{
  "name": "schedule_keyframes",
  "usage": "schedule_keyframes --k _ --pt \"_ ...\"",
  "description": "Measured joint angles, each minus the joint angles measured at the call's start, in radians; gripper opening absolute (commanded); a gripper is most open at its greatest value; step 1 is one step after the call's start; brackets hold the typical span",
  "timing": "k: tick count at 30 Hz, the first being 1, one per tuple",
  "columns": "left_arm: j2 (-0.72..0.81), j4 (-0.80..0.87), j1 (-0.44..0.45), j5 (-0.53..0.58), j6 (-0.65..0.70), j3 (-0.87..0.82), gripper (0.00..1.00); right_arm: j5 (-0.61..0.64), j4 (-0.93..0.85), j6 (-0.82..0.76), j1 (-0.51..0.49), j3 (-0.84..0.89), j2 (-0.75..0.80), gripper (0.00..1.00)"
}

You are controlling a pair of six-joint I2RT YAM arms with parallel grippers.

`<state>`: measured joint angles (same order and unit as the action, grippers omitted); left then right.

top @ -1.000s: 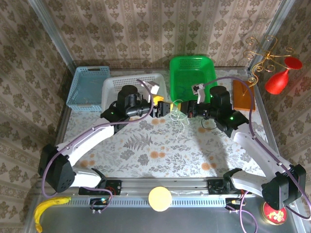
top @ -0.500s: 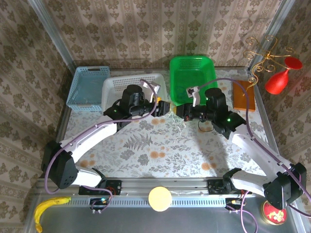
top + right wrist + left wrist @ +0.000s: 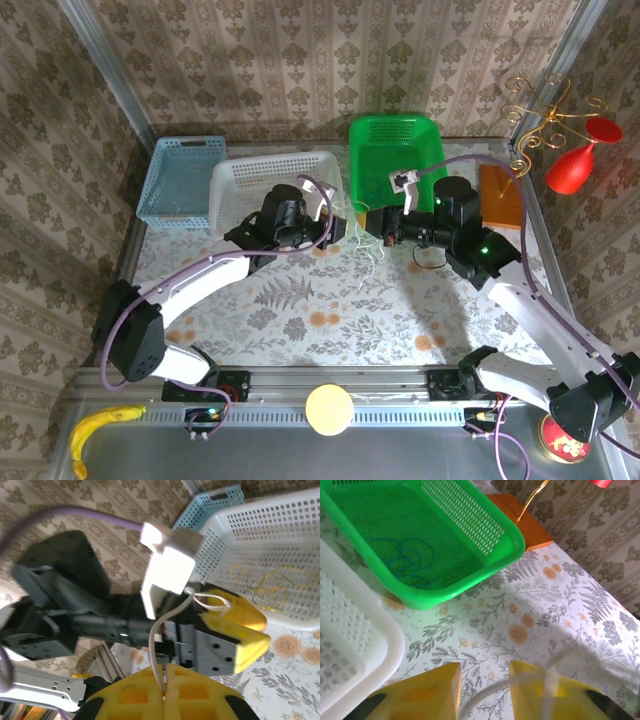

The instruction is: Untangle the cables

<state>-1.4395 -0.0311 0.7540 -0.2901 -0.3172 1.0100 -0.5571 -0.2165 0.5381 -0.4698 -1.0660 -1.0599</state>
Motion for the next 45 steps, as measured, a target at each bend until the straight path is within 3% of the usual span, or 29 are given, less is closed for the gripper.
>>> schedule_keyframes --k 3,7,10,18,29,45 --pt "-0.018 -0.009 0.000 0.005 0.000 -0.021 0.29 0.000 -0.004 0.006 0.000 -0.035 0.021 0.00" --pt "-0.022 -0.022 0.000 0.014 -0.002 -0.048 0.17 0.000 -0.014 0.008 0.000 -0.079 0.045 0.00" --pt "-0.022 -0.031 0.000 0.018 -0.002 -0.060 0.16 0.000 -0.020 0.008 0.000 -0.093 0.054 0.00" --pt "0.064 -0.054 -0.011 0.011 -0.015 -0.117 0.31 0.004 -0.037 0.007 0.000 -0.090 0.053 0.00" --pt "0.300 -0.277 -0.050 -0.084 -0.162 -0.298 0.49 0.067 -0.053 -0.017 0.000 -0.044 0.022 0.00" --pt "0.333 -0.502 -0.009 -0.192 -0.274 -0.330 0.51 0.117 -0.053 -0.023 0.000 -0.003 -0.005 0.00"
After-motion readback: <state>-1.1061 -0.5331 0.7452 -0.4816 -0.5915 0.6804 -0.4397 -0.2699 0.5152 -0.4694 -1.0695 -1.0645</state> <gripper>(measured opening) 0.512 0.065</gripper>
